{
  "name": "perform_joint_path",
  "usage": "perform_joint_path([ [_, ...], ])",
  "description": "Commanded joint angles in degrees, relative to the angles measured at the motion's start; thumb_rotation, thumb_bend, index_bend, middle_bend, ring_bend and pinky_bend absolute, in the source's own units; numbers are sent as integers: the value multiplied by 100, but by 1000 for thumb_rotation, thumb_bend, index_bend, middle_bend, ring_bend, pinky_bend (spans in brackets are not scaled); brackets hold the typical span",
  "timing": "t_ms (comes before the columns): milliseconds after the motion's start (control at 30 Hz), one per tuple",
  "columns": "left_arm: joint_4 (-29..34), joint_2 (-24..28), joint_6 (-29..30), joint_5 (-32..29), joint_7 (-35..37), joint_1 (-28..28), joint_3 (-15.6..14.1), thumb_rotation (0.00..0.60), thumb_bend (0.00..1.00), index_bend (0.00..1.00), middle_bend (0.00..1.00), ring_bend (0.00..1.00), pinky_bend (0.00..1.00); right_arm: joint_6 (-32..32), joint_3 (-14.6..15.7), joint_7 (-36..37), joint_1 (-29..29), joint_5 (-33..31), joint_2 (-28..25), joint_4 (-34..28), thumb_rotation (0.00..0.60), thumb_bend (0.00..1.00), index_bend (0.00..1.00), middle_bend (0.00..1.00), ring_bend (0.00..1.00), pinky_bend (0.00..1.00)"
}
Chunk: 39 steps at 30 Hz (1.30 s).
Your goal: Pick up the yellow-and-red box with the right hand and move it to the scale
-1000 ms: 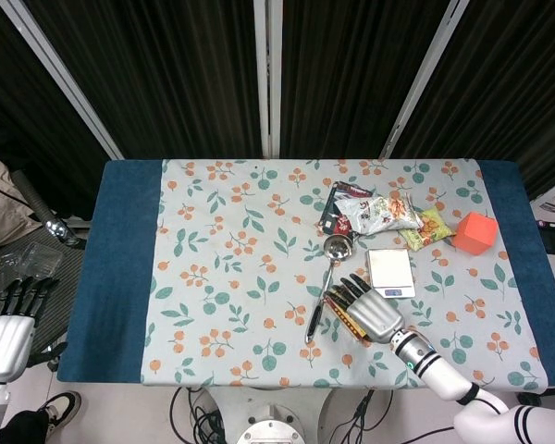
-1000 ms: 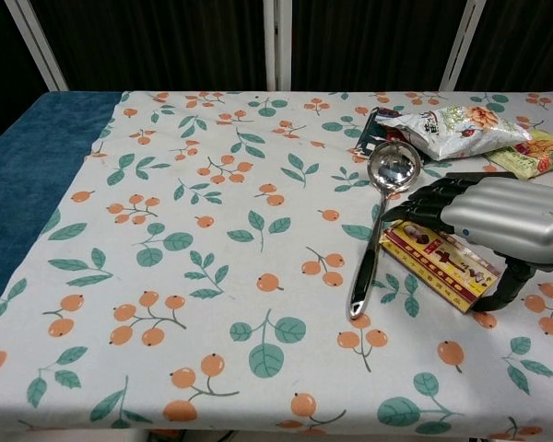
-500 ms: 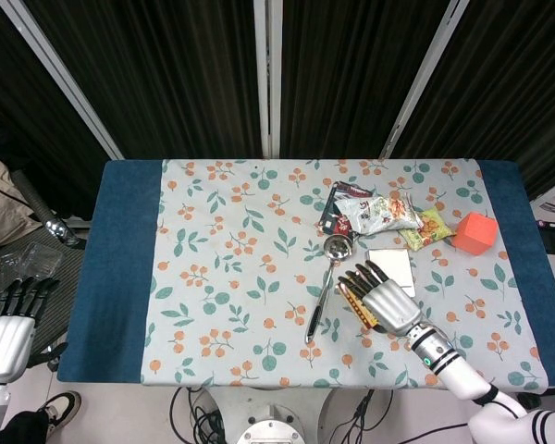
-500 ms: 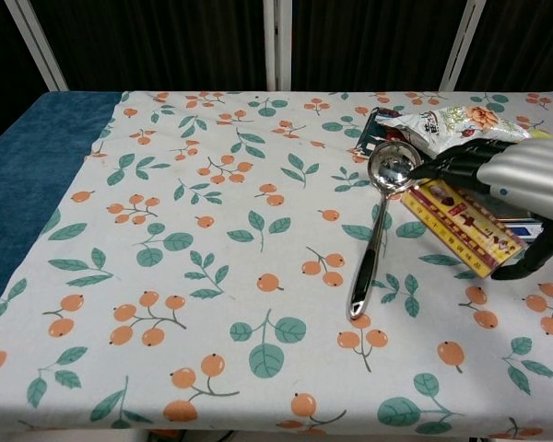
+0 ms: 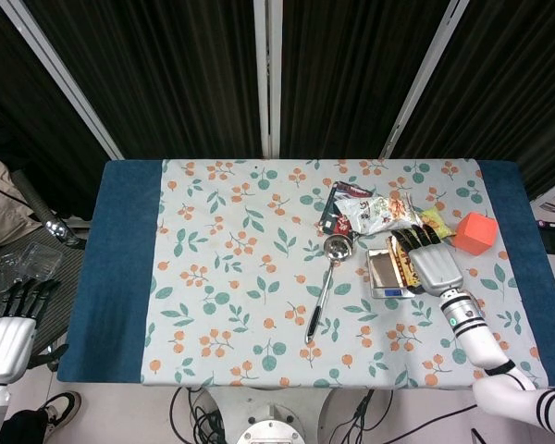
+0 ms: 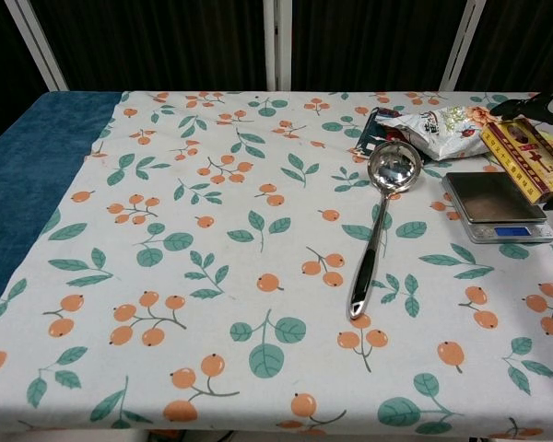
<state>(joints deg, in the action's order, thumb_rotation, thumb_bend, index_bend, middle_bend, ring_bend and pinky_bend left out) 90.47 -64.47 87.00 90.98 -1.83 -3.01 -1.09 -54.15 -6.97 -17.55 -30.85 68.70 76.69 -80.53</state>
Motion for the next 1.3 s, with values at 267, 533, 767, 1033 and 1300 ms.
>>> perform_joint_path([
  [267, 81, 51, 32, 26, -36, 10, -6, 600, 52, 102, 77, 0, 0, 443, -168, -602, -368, -875, 302, 137, 600, 11, 0, 320, 0, 0],
  [533, 76, 68, 14, 69, -7, -1, -29, 600, 53, 101, 77, 0, 0, 671, -141, -619, -458, -1320, 184, -75, 600, 5, 0, 330, 0, 0],
  [767, 61, 59, -16, 93, 32, -18, -44, 600, 52, 101, 77, 0, 0, 684, -71, -634, -518, -1454, 114, -194, 600, 1, 0, 281, 0, 0],
  [1033, 85, 84, -34, 74, 43, -21, -45, 600, 53, 102, 77, 0, 0, 775, -12, -622, -632, -1585, 115, -225, 600, 0, 0, 32, 0, 0],
  [1300, 76, 84, -37, 67, 71, -20, -47, 600, 52, 101, 77, 0, 0, 812, 44, -513, -670, -1644, 77, -237, 600, 0, 0, 0, 0, 0],
])
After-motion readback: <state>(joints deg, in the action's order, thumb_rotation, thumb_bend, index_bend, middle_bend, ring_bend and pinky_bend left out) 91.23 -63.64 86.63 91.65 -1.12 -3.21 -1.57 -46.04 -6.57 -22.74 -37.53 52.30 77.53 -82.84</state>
